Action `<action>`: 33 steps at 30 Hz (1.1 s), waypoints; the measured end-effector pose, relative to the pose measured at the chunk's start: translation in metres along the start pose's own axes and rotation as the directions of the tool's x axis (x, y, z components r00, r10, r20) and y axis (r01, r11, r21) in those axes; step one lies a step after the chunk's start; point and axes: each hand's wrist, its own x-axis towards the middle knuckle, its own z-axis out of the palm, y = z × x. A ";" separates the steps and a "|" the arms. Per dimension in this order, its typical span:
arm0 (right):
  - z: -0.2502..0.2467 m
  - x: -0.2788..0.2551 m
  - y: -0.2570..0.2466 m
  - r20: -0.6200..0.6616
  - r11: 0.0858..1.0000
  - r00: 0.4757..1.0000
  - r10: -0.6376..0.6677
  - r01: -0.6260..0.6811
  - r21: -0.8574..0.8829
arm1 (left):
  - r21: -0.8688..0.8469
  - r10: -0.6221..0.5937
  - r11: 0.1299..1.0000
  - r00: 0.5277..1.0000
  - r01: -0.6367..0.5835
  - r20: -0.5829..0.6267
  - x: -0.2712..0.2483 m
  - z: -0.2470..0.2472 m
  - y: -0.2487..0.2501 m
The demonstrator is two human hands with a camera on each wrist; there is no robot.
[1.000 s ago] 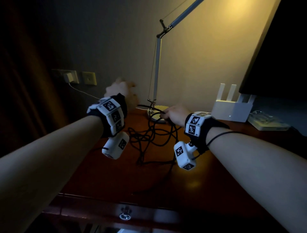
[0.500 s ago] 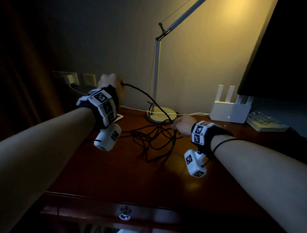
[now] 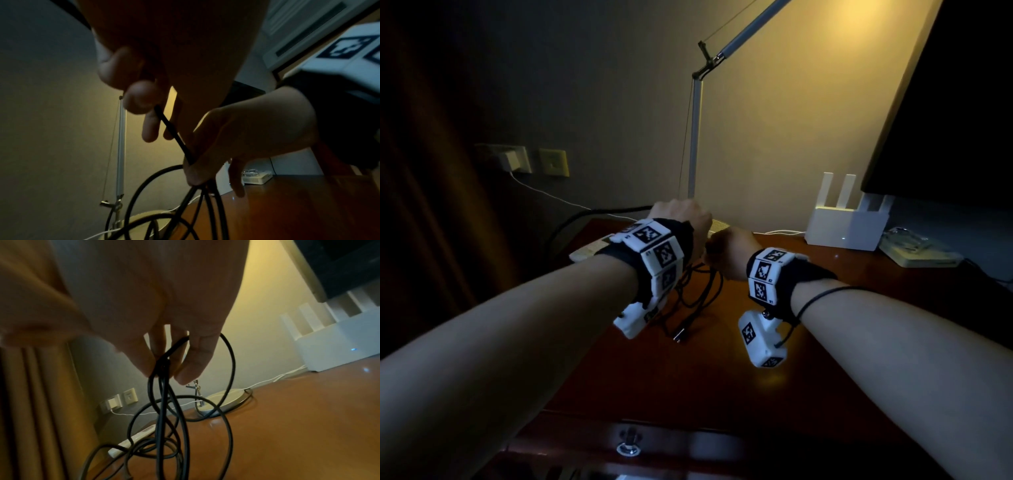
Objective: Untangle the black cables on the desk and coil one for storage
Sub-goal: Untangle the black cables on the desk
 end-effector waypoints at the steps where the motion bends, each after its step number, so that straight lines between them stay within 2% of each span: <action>1: 0.000 0.000 0.001 0.001 1.000 1.000 -0.008 0.008 -0.001 | -0.005 -0.014 1.000 1.000 0.014 0.018 0.000 0.002 0.000; 4: 0.002 -0.003 0.010 -0.026 0.991 1.000 0.010 -0.007 0.136 | -0.151 -0.184 0.970 0.982 0.189 0.046 0.000 0.001 -0.011; 7: 0.007 -0.004 0.023 -0.009 0.973 0.997 0.074 -0.071 0.219 | -0.355 -0.426 0.838 0.903 0.415 0.052 -0.003 -0.015 -0.037; 8: 0.010 -0.004 0.026 0.000 0.972 0.995 0.101 -0.099 0.212 | -0.431 -0.500 0.765 0.863 0.478 0.070 -0.005 -0.021 -0.048; 10: 0.017 -0.001 0.031 0.029 0.977 0.989 0.147 -0.149 0.149 | -0.588 -0.591 0.618 0.802 0.521 0.088 -0.009 -0.029 -0.067; 11: 0.021 0.001 0.032 0.047 0.979 0.984 0.170 -0.174 0.108 | -0.690 -0.614 0.519 0.781 0.504 0.109 -0.005 -0.029 -0.075; 12: 0.025 0.003 0.032 0.058 0.979 0.980 0.193 -0.196 0.054 | -0.802 -0.625 0.382 0.768 0.460 0.143 -0.002 -0.028 -0.078; 14: 0.028 0.003 0.029 0.029 0.968 0.969 0.246 -0.244 -0.066 | -0.946 -0.594 0.093 0.780 0.311 0.198 -0.004 -0.032 -0.077; 16: 0.020 0.003 0.024 0.005 0.962 0.963 0.270 -0.269 -0.046 | -0.966 -0.610 -0.038 0.760 0.256 0.225 -0.007 -0.034 -0.073; 18: 0.004 0.005 0.018 0.042 0.961 0.984 0.172 -0.177 0.211 | -0.972 -0.529 -0.140 0.815 0.190 0.235 -0.007 -0.034 -0.064; 19: -0.006 0.003 0.012 0.065 0.923 0.995 0.073 -0.092 0.375 | -0.966 -0.479 -0.209 0.845 0.156 0.240 -0.007 -0.034 -0.059; 21: -0.024 -0.008 -0.010 0.061 0.785 0.991 -0.119 0.056 0.618 | -0.924 -0.343 -0.358 0.902 0.131 0.261 -0.011 -0.038 -0.045; 22: -0.030 -0.012 -0.020 0.059 0.675 0.980 -0.188 0.086 0.733 | -0.903 -0.267 -0.403 0.925 0.147 0.269 -0.012 -0.041 -0.038; 24: -0.038 -0.021 -0.034 0.073 0.438 0.954 -0.292 0.066 0.896 | -0.866 -0.124 -0.455 0.949 0.205 0.290 -0.014 -0.047 -0.025; 25: -0.040 -0.023 -0.038 0.084 0.360 0.941 -0.328 0.042 0.932 | -0.841 -0.067 -0.491 0.953 0.227 0.297 -0.015 -0.049 -0.021; 27: -0.038 -0.025 -0.039 0.103 0.299 0.923 -0.370 0.013 0.954 | -0.783 -0.011 -0.573 0.953 0.242 0.302 -0.015 -0.051 -0.019; 29: -0.034 -0.025 -0.039 0.079 0.297 0.930 -0.359 0.033 0.954 | -0.761 0.023 -0.605 0.961 0.234 0.277 -0.016 -0.051 -0.021; 31: -0.030 -0.022 -0.033 0.060 0.347 0.947 -0.316 0.056 0.936 | -0.801 0.046 -0.551 0.968 0.232 0.248 -0.020 -0.050 -0.023; 33: -0.025 -0.018 -0.022 0.073 0.415 0.965 -0.252 0.040 0.909 | -0.840 -0.015 -0.517 0.979 0.166 0.202 -0.021 -0.050 -0.028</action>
